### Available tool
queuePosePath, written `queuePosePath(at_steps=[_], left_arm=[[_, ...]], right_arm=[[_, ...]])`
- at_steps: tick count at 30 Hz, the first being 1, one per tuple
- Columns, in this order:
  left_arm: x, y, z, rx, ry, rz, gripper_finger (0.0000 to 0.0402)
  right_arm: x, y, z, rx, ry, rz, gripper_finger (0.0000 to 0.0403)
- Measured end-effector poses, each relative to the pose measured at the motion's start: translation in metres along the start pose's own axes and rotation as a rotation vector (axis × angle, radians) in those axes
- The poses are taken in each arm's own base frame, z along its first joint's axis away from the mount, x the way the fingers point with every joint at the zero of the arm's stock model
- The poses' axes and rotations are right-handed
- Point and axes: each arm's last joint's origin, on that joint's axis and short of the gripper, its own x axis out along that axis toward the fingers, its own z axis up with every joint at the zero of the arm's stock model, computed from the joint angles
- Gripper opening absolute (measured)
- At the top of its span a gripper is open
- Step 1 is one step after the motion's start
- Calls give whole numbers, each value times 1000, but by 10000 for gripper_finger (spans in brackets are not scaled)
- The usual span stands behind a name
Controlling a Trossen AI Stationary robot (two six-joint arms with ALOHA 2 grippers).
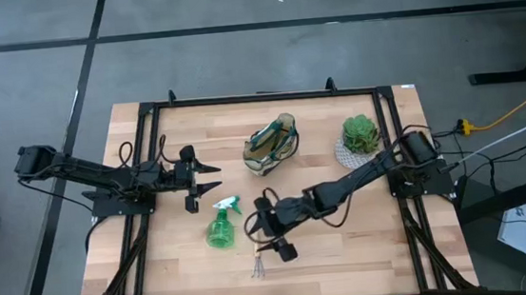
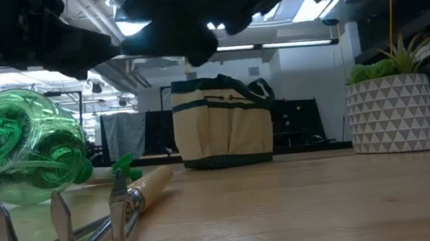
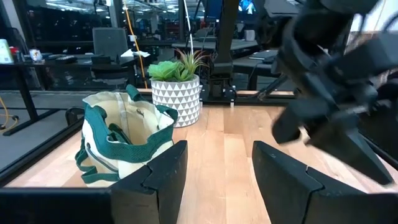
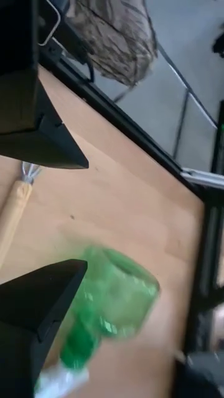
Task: Pick & Place Garden tools in Gardening bag
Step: Put the hand rake into the gardening bag
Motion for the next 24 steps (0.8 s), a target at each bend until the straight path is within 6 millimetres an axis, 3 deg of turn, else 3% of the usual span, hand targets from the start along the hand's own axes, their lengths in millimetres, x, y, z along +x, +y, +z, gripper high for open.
queuePosePath(at_steps=[9,24], left_arm=[[0,0,0,0,-1,0,177],[0,0,0,-1,0,0,176]], right_arm=[[28,-2,-4,143,228,5,252],[28,-2,-9,-346,285,76,252]])
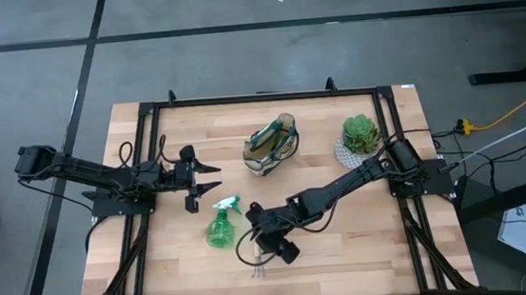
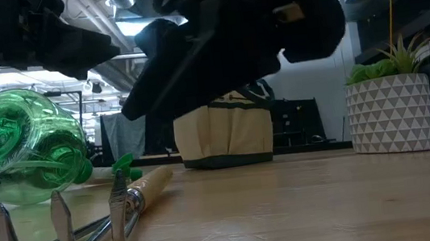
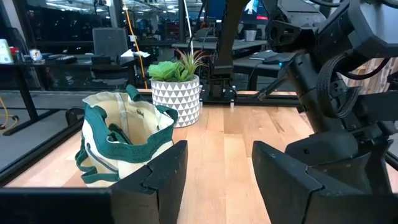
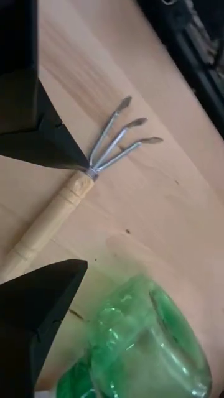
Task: Pick & Place Garden tools in Gardening bag
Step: Put the hand rake into the gardening bag
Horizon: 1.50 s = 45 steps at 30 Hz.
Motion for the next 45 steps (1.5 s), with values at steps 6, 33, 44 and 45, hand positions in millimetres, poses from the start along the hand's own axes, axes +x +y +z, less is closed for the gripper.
queuePosePath(at_steps=[6,33,44,45], left_arm=[[0,0,0,0,0,0,176],[0,0,0,0,0,0,177],[0,0,0,0,0,0,177],[0,0,0,0,0,0,176]], right_arm=[[0,2,-4,-5,34,38,251],[-10,-2,-5,48,121,200,186],[-19,0,-1,-79,213,261,186],[-20,0,0,-86,217,264,186]])
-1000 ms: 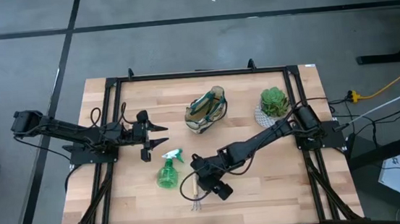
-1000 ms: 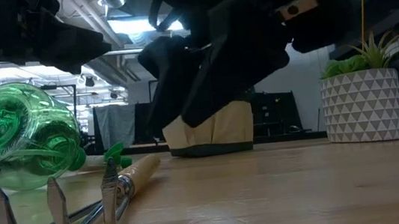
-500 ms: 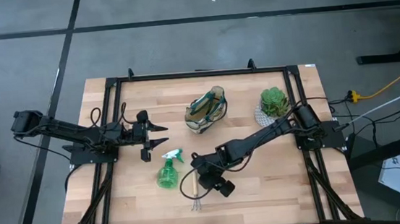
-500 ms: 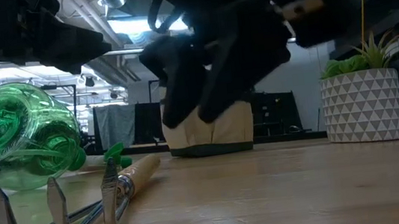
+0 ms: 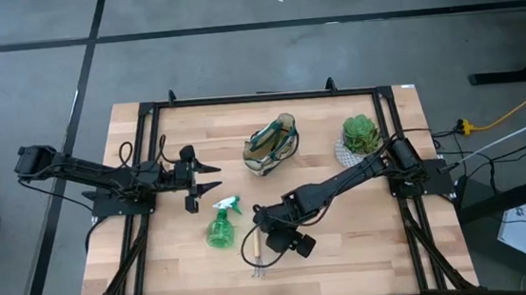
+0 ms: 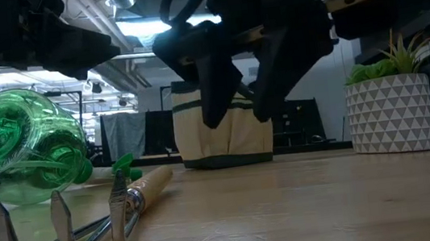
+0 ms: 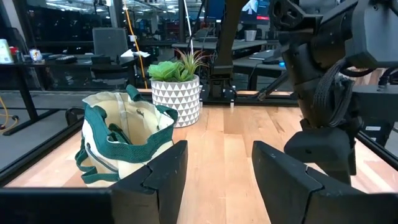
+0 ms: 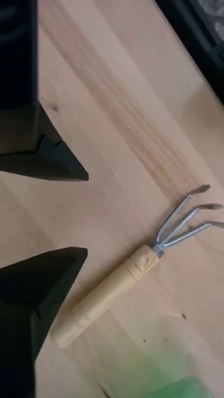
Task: Pick & Place Garden tools in Gardening bag
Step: Put the hand rake into the gardening bag
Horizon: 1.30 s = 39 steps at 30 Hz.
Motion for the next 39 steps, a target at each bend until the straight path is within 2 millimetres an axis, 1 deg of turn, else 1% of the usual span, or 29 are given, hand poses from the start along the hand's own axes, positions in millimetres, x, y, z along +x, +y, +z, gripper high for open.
queuePosePath(at_steps=[11,18,23,28,30,34,39], left_arm=[[0,0,0,0,0,0,176],[0,0,0,0,0,0,177],[0,0,0,0,0,0,177],[0,0,0,0,0,0,176],[0,0,0,0,0,0,176],[0,0,0,0,0,0,178],[0,0,0,0,0,0,176]], right_arm=[[-7,-2,6,-122,8,-10,186],[-15,-2,24,-228,-41,-55,186],[-22,-9,34,-238,-101,-101,186],[-23,-13,40,-227,-165,-145,186],[-19,-13,42,-221,-188,-148,186],[-3,-12,43,-217,-200,-142,186],[20,-13,37,-215,-198,-95,186]])
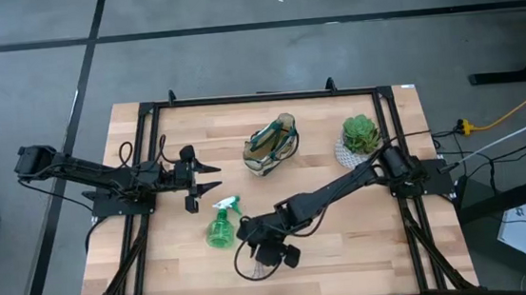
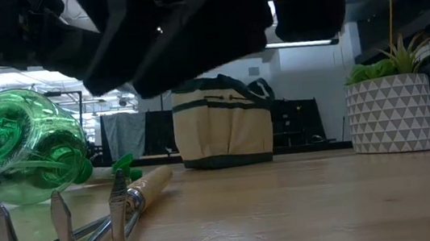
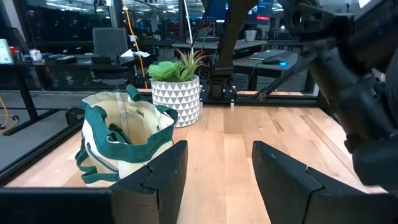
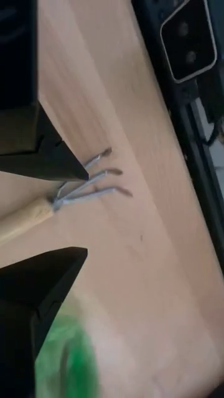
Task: Pick & Place Garden tools in Gardening bag
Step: Put the hand rake into the gardening bag
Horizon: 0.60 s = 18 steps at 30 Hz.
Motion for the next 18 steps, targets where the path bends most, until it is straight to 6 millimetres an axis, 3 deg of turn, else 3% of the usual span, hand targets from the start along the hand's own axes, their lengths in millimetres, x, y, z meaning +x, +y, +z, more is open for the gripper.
queuePosePath(at_steps=[9,18], left_arm=[[0,0,0,0,0,0,176],[0,0,-1,2,9,0,176]], right_arm=[[-5,-18,-13,57,-31,-7,186],[17,-26,-48,125,51,20,186]])
